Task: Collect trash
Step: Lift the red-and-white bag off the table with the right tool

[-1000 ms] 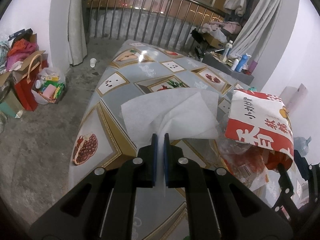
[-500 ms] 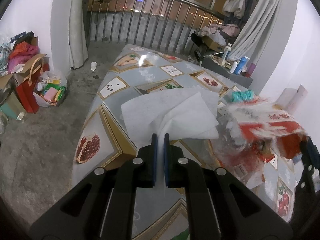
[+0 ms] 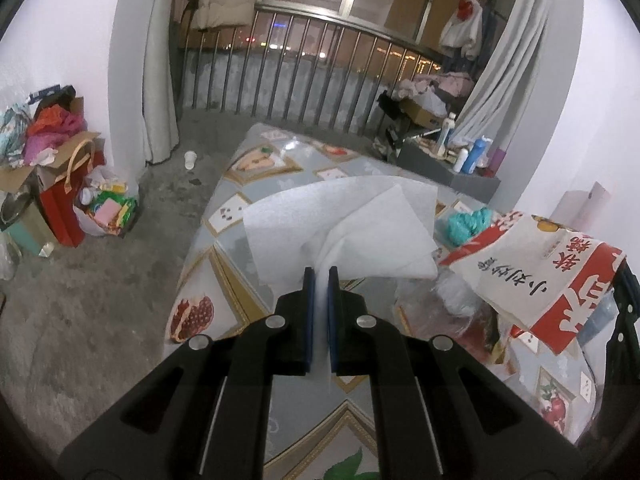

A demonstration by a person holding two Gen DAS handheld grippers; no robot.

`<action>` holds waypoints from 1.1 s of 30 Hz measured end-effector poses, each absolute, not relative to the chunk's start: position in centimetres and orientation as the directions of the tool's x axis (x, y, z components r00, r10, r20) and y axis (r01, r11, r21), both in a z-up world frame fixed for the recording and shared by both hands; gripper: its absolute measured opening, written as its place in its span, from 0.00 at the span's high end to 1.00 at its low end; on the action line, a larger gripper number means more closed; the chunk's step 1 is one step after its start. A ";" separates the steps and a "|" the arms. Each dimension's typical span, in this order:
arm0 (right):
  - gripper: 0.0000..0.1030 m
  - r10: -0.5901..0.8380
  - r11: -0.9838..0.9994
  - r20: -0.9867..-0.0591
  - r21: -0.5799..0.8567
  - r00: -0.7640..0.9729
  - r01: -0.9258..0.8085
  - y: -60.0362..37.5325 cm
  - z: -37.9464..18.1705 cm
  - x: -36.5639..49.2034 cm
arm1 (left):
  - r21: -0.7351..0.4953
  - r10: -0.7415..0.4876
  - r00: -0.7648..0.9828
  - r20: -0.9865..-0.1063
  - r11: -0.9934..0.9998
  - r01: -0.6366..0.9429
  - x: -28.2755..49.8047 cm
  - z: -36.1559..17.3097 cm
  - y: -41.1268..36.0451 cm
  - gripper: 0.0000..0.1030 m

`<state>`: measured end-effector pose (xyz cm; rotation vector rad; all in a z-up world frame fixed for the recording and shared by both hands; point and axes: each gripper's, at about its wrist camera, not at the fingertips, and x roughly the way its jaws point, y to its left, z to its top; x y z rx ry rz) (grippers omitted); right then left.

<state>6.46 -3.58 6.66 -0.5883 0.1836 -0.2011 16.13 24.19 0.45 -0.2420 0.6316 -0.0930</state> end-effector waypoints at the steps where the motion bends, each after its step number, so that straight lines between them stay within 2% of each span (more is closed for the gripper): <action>1: 0.96 -0.241 0.815 -0.108 -0.561 0.964 0.141 -3.8 6.9 6.4 | -0.251 -0.160 0.810 -0.565 0.968 0.016 16.0 0.8 24.2 0.96; 14: 0.96 -0.311 0.837 0.000 -0.475 0.951 0.273 -8.3 10.4 5.1 | -0.221 -0.190 0.864 -0.466 0.971 0.094 13.5 5.1 21.5 0.96; 22: 0.98 -0.362 0.835 0.000 -0.444 0.932 0.324 -12.1 11.1 4.1 | -0.207 -0.235 0.867 -0.439 0.966 0.157 12.9 6.2 18.7 0.96; 27: 0.98 -0.305 0.917 -0.175 -0.320 0.936 0.239 -16.8 10.9 4.3 | -0.207 -0.267 0.853 -0.449 0.959 0.192 13.0 6.0 16.8 0.96; 28: 0.98 -0.283 0.941 -0.237 -0.257 0.929 0.221 -18.7 10.8 4.4 | -0.208 -0.277 0.849 -0.451 0.957 0.202 13.0 5.8 16.5 0.96; 33: 0.98 -0.148 0.989 -0.431 -0.052 0.890 0.139 -24.6 8.1 4.1 | -0.207 -0.293 0.834 -0.467 0.954 0.219 13.0 5.0 15.5 0.96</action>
